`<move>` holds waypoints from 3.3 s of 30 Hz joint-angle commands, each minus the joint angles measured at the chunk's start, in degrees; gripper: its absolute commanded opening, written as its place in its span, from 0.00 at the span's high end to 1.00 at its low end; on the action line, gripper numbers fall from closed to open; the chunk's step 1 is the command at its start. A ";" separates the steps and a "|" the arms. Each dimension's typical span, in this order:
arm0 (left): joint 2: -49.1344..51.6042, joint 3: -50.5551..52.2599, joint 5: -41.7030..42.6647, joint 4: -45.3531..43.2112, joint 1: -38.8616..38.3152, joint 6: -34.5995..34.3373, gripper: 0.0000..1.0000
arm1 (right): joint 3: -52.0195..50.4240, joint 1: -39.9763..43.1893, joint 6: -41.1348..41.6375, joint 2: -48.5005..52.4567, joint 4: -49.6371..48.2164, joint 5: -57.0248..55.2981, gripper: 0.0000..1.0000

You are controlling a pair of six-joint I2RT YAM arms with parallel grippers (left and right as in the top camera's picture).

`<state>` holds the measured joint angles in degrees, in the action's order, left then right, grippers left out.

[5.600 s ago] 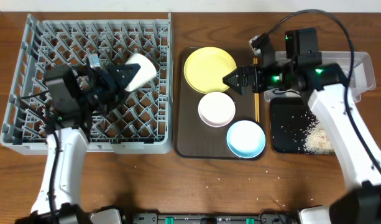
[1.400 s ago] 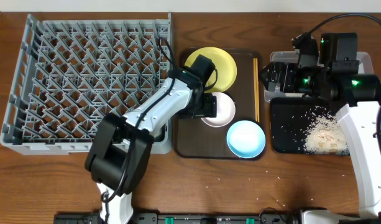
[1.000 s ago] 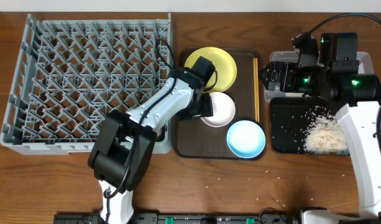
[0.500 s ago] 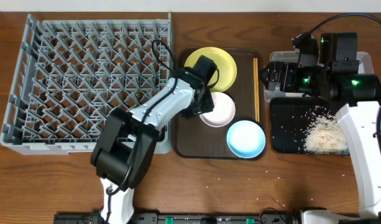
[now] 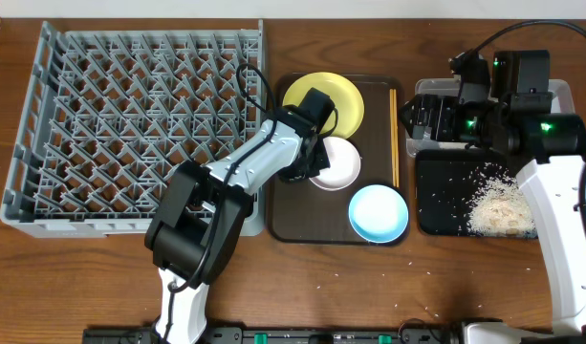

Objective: Sort waste into correct bins and load items into the dishwasher
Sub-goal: 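Reach the left gripper to the pink bowl and grasp its rim, then lift the pink bowl and carry it to the back of the rack, then lower the pink bowl upright into the rack slots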

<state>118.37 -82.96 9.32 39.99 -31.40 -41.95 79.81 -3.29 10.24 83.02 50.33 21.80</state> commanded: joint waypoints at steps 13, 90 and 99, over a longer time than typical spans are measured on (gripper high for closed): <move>-22.03 -0.26 -10.21 2.69 -0.20 14.58 0.93 | 0.35 -0.11 -0.20 0.24 0.07 -0.42 0.01; 1.62 1.38 -78.79 -58.47 12.02 64.35 0.92 | 0.35 -0.11 -0.20 0.24 0.09 -0.42 0.01; 3.04 1.38 -78.79 -57.20 11.82 63.73 0.92 | 0.35 -0.11 -0.20 0.24 0.09 -0.42 0.01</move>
<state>119.85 -82.19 -68.16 -17.39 -19.59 22.70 79.81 -3.29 10.22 83.05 50.33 21.34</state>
